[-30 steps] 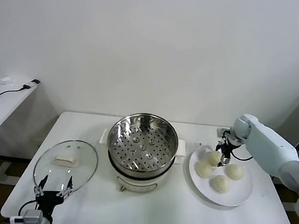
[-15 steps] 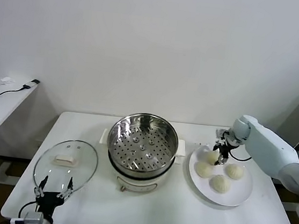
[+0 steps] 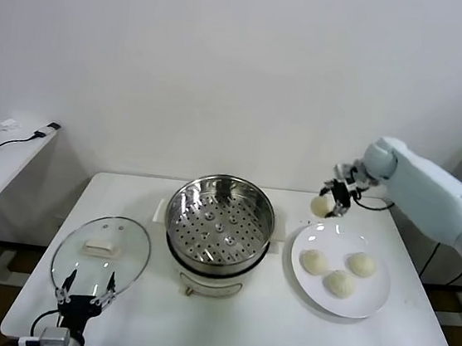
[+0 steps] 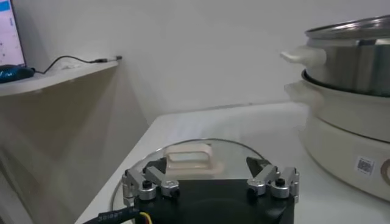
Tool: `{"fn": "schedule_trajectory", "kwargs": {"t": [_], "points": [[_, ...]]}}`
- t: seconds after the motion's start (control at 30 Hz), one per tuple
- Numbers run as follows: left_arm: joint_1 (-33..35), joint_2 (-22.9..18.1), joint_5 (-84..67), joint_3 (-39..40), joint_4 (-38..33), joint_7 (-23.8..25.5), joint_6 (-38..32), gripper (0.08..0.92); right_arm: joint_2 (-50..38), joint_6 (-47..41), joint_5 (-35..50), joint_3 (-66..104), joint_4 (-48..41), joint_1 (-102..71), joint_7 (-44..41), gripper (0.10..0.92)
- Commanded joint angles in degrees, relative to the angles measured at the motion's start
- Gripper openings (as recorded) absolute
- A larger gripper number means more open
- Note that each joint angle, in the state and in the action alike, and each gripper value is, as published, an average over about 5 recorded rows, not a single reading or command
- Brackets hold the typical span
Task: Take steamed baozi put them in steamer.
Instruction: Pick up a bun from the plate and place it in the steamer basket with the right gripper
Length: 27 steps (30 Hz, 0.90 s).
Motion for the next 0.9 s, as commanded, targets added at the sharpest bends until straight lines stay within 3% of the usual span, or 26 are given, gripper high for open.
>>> {"fn": "schedule_trajectory", "kwargs": {"t": [0.03, 0.2, 0.4, 0.67, 0.9], "points": [[-0.07, 0.09, 0.19, 0.03, 0.04, 0.03, 0.21, 0.823, 8.21, 9.40, 7.90, -9.58, 16.23, 16.63, -0.36, 0.687], [-0.31, 0.26, 0.57, 0.37, 0.24, 0.10, 0.48, 0.823, 15.57, 16.22, 3.97, -12.68, 17.09, 12.18, 2.38, 0.687], [-0.05, 0.29, 1.23, 0.79, 0.50, 0.04, 0.60, 0.823, 21.29, 26.60, -9.06, -13.15, 5.79, 3.79, 3.59, 0.687], [0.69, 0.11, 2.20, 1.08, 0.50, -0.13, 0.08, 0.823, 23.48, 28.63, -20.61, -9.70, -4.96, -3.86, 6.59, 0.687], [0.68, -0.31, 2.60, 1.51, 0.56, -0.28, 0.03, 0.823, 26.49, 29.92, -23.11, -5.60, -14.01, -6.63, 9.81, 0.687]]}}
